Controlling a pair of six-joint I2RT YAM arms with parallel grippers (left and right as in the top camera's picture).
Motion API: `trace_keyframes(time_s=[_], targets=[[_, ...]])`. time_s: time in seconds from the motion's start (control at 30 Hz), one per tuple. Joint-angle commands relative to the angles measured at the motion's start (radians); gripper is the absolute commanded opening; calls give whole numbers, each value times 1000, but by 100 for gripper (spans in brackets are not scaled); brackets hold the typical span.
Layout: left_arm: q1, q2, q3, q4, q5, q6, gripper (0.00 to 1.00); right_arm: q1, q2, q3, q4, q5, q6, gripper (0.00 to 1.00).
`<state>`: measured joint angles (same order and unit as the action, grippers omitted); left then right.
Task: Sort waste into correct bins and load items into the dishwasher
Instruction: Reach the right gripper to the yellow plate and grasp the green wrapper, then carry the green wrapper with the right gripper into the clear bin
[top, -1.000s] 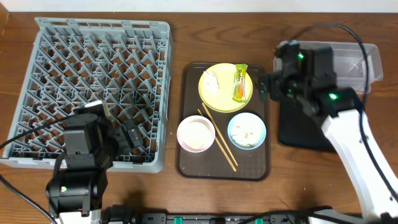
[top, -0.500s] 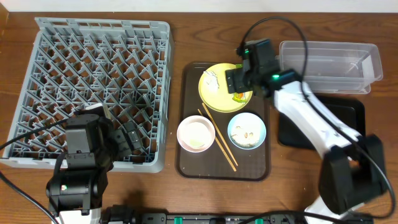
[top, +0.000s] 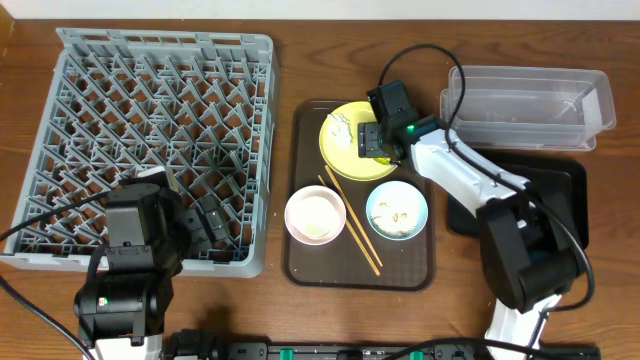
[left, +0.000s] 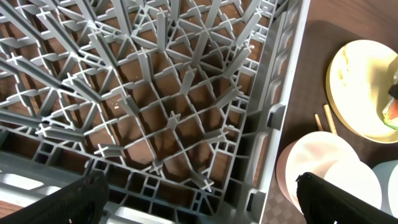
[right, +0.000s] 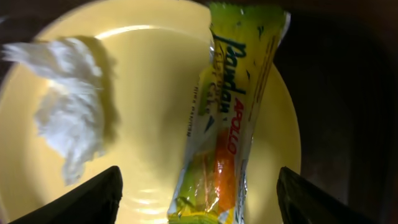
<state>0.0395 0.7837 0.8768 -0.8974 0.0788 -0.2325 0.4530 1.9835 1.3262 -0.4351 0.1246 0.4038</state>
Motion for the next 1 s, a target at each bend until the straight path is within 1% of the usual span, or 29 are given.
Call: trace_keyframes(time_s=[0.0, 0.07, 0.13, 0.2, 0.27, 0.3, 0.43, 0.6, 0.73, 0.87, 0.9, 0.97], targets=[[6, -1, 19, -13, -9, -2, 98, 8, 42, 16, 1, 29, 66, 72], [6, -1, 19, -19, -9, -2, 98, 7, 56, 16, 2, 29, 75, 65], [6, -1, 19, -23, -9, -2, 98, 8, 63, 16, 1, 28, 82, 55], [6, -1, 19, -23, -9, -2, 98, 7, 64, 16, 1, 28, 90, 41], [6, -1, 19, -23, -9, -2, 98, 7, 53, 17, 5, 28, 90, 23], [6, -1, 19, -23, -8, -2, 98, 5, 45, 17, 5, 28, 90, 17], [6, -1, 19, -22, -9, -2, 98, -19, -28, 24, 3, 33, 89, 1], [6, -1, 19, -22, -9, -2, 98, -99, -156, 33, 5, 59, 78, 1], [6, -1, 19, -22, -9, -2, 98, -208, -241, 33, 4, 90, 84, 1], [6, -1, 19, -22, -9, -2, 98, -340, -262, 33, -12, 85, 181, 1], [6, -1, 19, -22, -9, -2, 98, -369, -261, 32, -22, 80, 208, 2], [6, -1, 19, -22, -9, -2, 98, -422, -249, 32, -33, 64, 244, 9]])
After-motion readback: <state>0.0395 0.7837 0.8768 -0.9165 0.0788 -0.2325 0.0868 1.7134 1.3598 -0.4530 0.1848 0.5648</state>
